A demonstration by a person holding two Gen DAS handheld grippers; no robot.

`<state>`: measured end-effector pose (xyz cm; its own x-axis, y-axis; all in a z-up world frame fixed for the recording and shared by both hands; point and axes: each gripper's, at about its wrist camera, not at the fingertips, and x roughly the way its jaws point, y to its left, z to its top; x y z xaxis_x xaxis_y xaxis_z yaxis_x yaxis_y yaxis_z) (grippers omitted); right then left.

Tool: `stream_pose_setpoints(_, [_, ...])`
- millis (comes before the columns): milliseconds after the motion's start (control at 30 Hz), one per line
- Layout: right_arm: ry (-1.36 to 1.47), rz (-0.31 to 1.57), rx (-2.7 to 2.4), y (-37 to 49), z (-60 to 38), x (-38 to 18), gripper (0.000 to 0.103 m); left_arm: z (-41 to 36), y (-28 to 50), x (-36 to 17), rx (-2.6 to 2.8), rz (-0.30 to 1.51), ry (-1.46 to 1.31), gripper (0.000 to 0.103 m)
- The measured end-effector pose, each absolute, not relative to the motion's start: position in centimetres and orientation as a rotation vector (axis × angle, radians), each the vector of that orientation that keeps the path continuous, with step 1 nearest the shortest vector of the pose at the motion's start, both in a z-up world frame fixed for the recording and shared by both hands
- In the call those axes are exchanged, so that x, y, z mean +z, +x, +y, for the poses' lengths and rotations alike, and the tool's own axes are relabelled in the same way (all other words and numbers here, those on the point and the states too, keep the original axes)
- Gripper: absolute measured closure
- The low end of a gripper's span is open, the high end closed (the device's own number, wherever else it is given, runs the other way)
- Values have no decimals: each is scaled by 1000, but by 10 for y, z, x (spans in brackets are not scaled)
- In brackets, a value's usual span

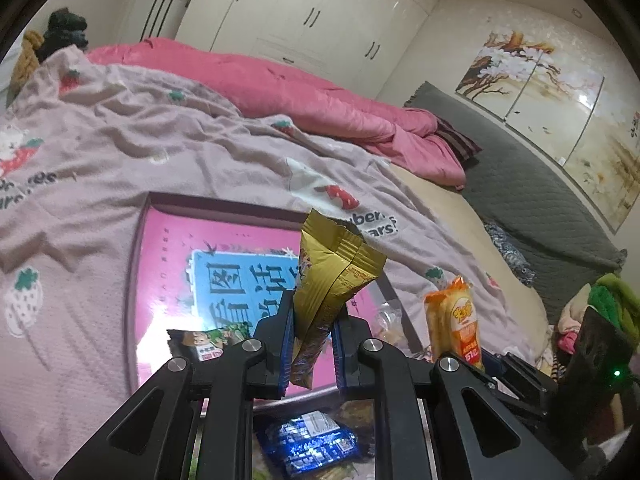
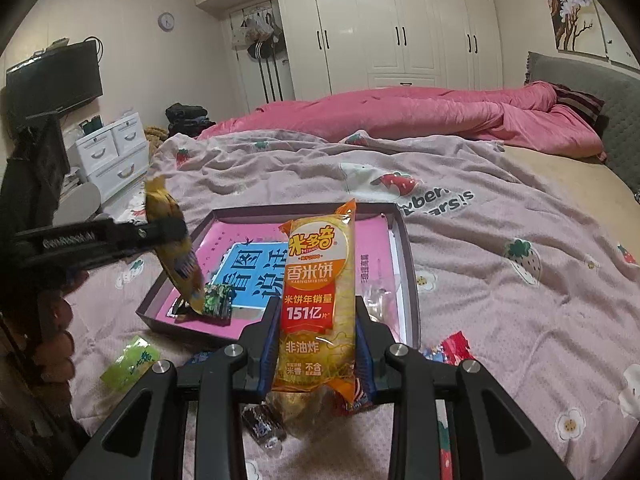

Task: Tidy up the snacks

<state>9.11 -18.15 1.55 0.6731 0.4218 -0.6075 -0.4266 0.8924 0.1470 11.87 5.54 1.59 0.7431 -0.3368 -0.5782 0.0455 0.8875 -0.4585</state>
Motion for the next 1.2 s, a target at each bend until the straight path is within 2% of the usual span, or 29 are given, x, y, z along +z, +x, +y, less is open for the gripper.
stream_pose_setpoints(567, [-10, 697, 438, 115, -169, 12, 70, 45, 138, -15, -232, 791, -430, 86])
stream_pose_setpoints(1200, [0, 736, 431, 142, -154, 3, 70, 59, 142, -28, -228, 807, -445, 86])
